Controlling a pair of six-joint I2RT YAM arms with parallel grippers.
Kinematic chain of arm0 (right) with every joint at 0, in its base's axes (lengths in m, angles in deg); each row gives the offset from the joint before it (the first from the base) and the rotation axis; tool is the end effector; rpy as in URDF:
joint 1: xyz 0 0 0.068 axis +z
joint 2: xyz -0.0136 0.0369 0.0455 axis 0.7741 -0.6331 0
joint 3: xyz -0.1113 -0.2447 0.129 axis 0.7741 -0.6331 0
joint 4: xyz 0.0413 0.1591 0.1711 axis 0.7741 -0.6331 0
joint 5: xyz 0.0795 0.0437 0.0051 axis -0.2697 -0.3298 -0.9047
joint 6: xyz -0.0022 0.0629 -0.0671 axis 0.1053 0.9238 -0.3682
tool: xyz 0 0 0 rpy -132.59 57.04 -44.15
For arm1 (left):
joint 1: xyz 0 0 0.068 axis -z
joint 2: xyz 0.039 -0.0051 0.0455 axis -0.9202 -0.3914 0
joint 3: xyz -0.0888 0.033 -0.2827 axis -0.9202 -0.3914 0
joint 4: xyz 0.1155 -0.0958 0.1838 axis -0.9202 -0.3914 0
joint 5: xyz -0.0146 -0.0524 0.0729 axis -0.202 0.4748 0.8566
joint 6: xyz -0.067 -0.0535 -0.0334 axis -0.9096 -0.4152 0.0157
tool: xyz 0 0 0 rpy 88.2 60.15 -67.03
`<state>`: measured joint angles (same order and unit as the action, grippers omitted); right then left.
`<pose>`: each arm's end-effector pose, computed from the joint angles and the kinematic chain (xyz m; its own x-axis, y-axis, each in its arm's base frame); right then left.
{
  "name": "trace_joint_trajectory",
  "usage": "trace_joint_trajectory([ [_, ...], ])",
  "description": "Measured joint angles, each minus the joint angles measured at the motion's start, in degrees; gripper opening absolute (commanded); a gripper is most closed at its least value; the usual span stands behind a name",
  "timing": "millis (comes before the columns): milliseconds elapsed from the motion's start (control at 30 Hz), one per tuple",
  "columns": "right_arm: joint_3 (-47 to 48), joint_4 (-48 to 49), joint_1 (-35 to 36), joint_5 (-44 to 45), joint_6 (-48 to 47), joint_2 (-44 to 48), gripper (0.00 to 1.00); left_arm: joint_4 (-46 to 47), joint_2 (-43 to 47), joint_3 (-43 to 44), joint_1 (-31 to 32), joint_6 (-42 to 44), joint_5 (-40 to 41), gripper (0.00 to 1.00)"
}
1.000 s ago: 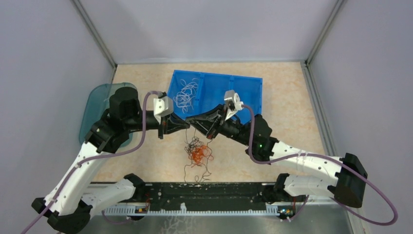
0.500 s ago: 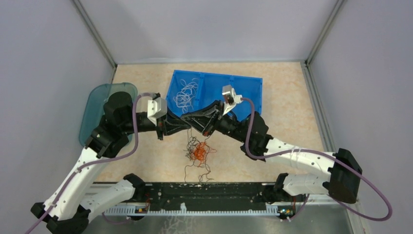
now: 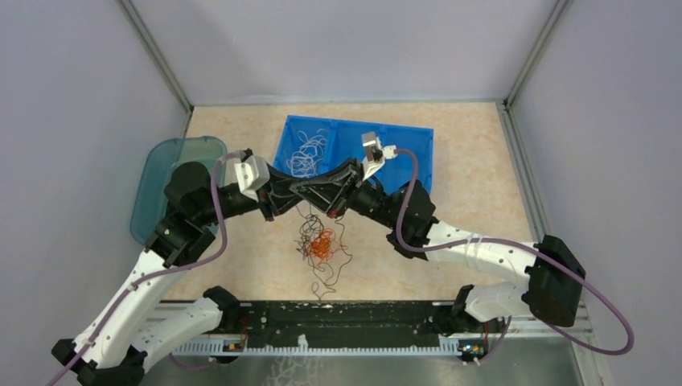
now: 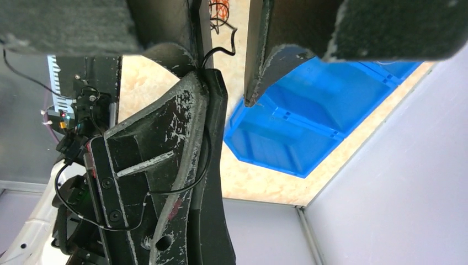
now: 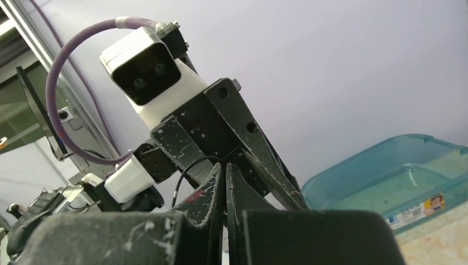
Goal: Untangle the cables
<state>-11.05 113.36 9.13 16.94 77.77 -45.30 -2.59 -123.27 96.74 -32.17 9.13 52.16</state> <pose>0.1269 0.2562 0.4407 -0.3845 0.5554 -0.7374 -0.8973 -0.0372 0.4398 0.1047 -0.1322 0.4327 0.1577 0.0260 -0.9871 0.9318 0.3271 0.1575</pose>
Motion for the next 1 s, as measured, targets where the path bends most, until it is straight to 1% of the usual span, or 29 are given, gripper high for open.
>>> trace_joint_trajectory([
  [100, 0.9, 0.7, 0.1, -0.1, 0.7, -0.7, 0.00, 1.2, -0.2, -0.1, 0.0, -0.8, -0.9, 0.02],
  [133, 1.1, 0.8, 0.1, -0.1, 0.9, -0.8, 0.00, 1.3, -0.2, -0.1, 0.0, -1.0, -1.6, 0.00],
  [267, 1.1, 1.2, 0.1, -0.1, 1.2, -0.8, 0.00, 1.7, 0.3, -0.8, 0.0, -1.0, -2.6, 0.00],
  [300, 1.1, 1.1, 0.2, -0.2, 1.2, -0.8, 0.09, 1.7, 0.4, -0.9, 0.0, -1.0, -2.8, 0.00],
  [333, 1.1, 1.1, 0.2, -0.4, 1.2, -0.8, 0.26, 1.7, 0.5, -0.9, 0.0, -1.1, -3.1, 0.00],
  [367, 1.2, 0.8, 0.2, -0.4, 1.0, -0.8, 0.38, 1.7, 0.5, -0.9, 0.0, -1.1, -3.7, 0.00],
  [400, 1.5, 0.3, 0.1, -0.5, 0.9, -0.8, 0.48, 1.4, 0.4, -0.9, 0.0, -1.1, -4.1, 0.00],
  [500, 1.5, -3.1, -0.1, -0.3, -1.6, 0.9, 0.68, -1.7, -0.9, 1.1, 0.0, -0.9, -6.5, 0.00],
  [567, 1.5, -6.8, -0.4, -0.7, -3.7, 2.8, 0.74, -3.1, -2.1, 3.5, 0.0, -0.7, -8.1, 0.00],
  [700, 1.9, -16.9, -1.1, -1.5, -10.6, 7.6, 0.78, -4.3, -2.6, 6.5, 0.0, -0.3, -9.6, 0.00],
  [800, 2.2, -23.5, -1.4, -1.4, -14.1, 10.1, 0.84, -4.7, -2.6, 8.0, 0.0, 0.6, -9.6, 0.00],
  [933, 2.2, -31.0, -2.3, -0.9, -17.4, 13.5, 0.85, -6.1, -3.3, 10.5, 0.0, 1.3, -9.8, 0.00],
  [1000, 2.2, -34.1, -2.6, -0.8, -19.0, 15.3, 0.83, -6.7, -3.9, 11.9, 0.0, 1.6, -10.1, 0.00],
])
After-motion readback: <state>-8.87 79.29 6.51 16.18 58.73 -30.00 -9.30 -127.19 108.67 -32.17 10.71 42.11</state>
